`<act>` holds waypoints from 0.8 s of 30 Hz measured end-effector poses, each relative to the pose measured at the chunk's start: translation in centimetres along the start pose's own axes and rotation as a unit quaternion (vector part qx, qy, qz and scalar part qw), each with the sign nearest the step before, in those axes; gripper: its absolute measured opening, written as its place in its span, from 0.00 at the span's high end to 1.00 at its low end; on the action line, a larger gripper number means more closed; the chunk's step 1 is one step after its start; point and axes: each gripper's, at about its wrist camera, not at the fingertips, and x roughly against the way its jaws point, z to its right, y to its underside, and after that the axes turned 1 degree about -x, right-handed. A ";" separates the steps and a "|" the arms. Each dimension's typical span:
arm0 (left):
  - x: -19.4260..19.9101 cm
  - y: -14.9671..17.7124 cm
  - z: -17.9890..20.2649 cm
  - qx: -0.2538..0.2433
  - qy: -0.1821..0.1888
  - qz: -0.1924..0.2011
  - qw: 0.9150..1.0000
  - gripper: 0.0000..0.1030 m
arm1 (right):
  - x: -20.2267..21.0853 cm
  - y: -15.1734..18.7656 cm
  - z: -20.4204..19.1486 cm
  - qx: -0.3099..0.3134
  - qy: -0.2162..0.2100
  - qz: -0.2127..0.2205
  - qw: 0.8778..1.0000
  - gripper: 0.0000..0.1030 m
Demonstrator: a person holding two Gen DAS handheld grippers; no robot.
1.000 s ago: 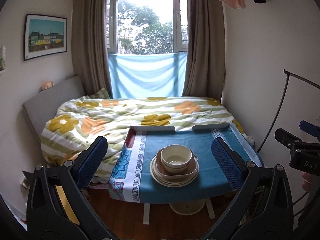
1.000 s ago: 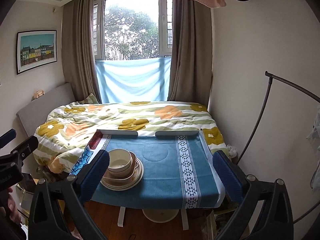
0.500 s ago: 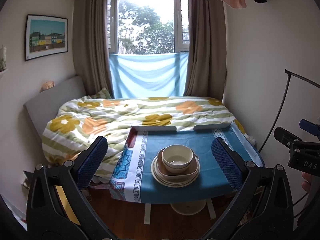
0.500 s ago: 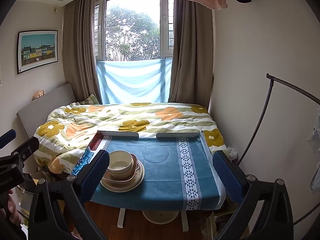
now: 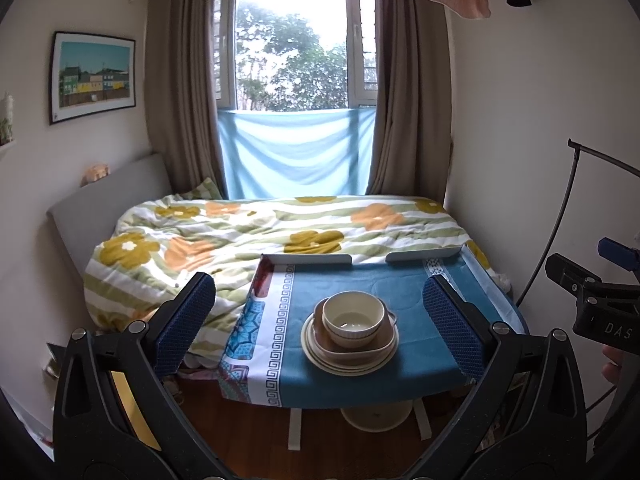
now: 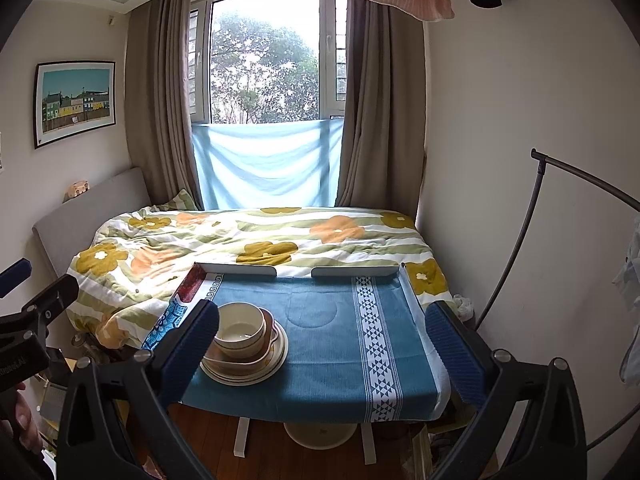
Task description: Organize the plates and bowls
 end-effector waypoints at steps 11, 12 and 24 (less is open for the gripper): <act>0.0 -0.1 0.0 0.001 0.002 0.000 1.000 0.00 | 0.0 -0.1 0.1 0.001 0.000 0.001 1.000 0.01; 0.0 -0.1 0.0 0.002 0.004 0.001 1.000 0.00 | 0.0 -0.2 0.1 0.002 0.000 0.001 1.000 0.01; -0.5 0.0 -0.4 0.004 -0.018 -0.008 1.000 0.00 | 0.0 -0.3 0.1 0.001 -0.001 0.001 1.000 0.01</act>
